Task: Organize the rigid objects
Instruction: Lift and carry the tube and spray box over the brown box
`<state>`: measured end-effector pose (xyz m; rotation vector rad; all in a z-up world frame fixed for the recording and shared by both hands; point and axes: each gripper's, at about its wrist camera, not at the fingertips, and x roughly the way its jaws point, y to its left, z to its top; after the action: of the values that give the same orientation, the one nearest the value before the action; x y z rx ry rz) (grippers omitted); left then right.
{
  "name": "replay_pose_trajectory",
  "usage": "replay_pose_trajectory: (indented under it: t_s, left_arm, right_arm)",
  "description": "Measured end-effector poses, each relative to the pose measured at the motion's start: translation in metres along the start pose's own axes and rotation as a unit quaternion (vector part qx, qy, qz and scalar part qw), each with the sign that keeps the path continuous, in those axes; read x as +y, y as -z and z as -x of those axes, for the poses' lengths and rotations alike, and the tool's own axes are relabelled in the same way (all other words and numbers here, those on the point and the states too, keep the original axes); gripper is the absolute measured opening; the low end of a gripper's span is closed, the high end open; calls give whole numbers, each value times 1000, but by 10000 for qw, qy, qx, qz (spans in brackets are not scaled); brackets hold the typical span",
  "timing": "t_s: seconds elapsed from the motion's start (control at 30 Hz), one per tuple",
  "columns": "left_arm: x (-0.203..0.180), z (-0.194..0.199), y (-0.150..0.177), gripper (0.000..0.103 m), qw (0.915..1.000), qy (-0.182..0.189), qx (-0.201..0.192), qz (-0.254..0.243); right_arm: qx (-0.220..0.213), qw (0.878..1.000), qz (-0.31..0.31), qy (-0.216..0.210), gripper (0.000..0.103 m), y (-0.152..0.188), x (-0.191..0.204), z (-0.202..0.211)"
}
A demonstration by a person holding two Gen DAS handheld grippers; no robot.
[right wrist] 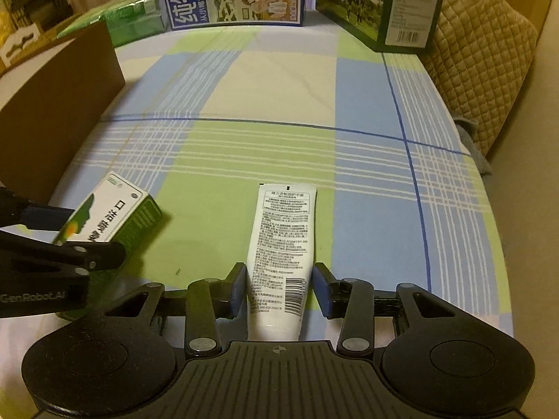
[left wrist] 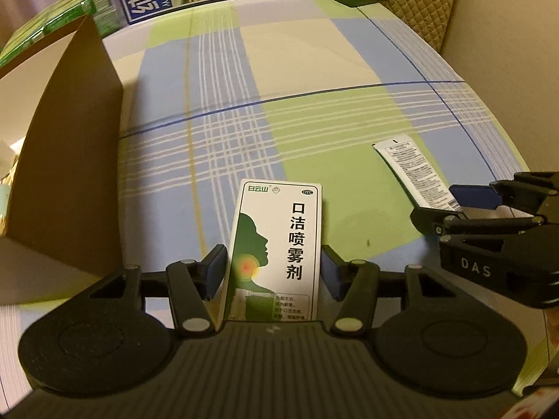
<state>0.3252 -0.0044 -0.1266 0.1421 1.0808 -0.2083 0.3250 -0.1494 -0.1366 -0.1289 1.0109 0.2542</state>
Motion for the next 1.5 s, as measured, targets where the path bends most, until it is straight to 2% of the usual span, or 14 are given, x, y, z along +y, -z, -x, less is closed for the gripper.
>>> replay_pose_trajectory:
  t_s: [0.23,0.63,1.13,1.5]
  left_arm:
    - [1,2,5,53,10000,-33,-50,52]
    - [8,25,13,52,9994,118,-227,241]
    - [31,98,12,52,9926,249,-1043,565]
    - [80,147,11,52,9826,-26,-1582,968]
  right_arm:
    - [-31,10000,88,-12,36,2,0,0]
    - [-213,9989,16,-424,35,4,3,29]
    - [-835,9919,201,-937,36,-26,32,85]
    - [-1229,9799,581,-1462,36,-56,86,110]
